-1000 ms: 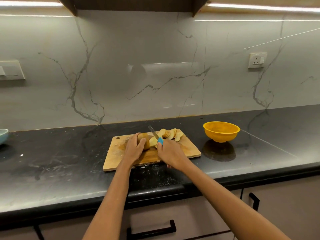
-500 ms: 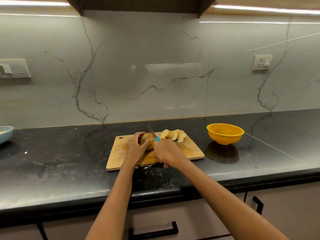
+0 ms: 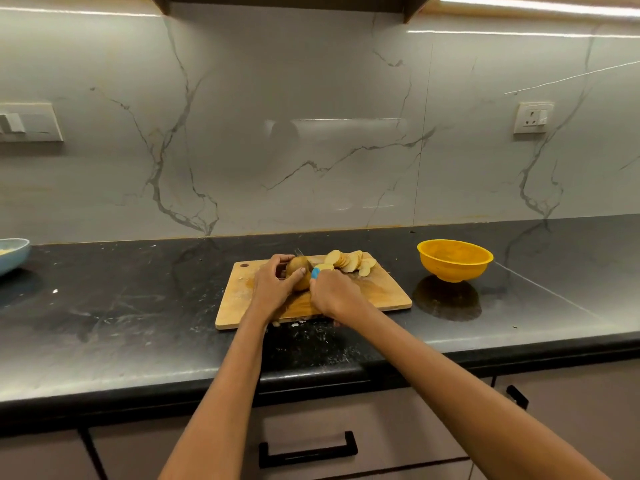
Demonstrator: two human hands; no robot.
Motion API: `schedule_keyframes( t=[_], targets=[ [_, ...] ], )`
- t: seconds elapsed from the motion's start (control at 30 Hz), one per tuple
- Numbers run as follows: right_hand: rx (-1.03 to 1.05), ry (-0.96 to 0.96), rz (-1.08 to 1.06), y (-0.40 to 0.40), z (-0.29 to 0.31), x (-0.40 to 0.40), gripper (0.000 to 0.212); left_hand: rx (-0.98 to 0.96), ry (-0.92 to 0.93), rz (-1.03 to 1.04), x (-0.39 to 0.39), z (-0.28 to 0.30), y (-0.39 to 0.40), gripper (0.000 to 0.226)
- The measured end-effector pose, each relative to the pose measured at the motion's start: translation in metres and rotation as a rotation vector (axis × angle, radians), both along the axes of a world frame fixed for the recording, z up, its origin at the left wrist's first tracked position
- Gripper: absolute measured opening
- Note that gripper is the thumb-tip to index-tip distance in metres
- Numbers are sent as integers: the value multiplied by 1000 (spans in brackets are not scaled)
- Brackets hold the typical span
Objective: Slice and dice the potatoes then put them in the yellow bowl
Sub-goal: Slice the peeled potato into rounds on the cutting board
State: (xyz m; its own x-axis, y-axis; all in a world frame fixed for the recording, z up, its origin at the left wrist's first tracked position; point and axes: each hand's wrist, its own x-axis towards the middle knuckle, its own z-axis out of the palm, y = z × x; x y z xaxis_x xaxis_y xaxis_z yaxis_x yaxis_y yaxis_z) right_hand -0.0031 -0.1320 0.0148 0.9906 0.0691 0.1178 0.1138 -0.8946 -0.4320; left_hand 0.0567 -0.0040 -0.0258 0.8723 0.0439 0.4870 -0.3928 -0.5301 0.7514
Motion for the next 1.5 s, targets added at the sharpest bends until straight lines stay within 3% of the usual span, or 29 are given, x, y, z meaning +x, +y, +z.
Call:
schedule_keyframes(
  t=[0.43, 0.63, 0.93, 1.17, 1.3, 1.5],
  targets=[
    [-79, 10, 4, 2, -5, -4, 30, -20, 28, -36, 3, 3, 8, 42],
    [-147, 97, 36, 11, 19, 3, 23, 17, -4, -51, 0, 5, 5, 43],
    [-220, 281, 25, -12, 9, -26, 27, 13, 38, -24, 8, 3, 11, 39],
    [-232, 59, 44, -18, 3, -27, 24, 21, 14, -12, 0, 3, 10, 39],
    [-31, -138, 31, -20, 12, -17, 28, 24, 39, -24, 0, 2, 7, 46],
    [51, -110, 60, -9, 14, -17, 28, 59, 44, -29, -1, 4, 5, 50]
  ],
)
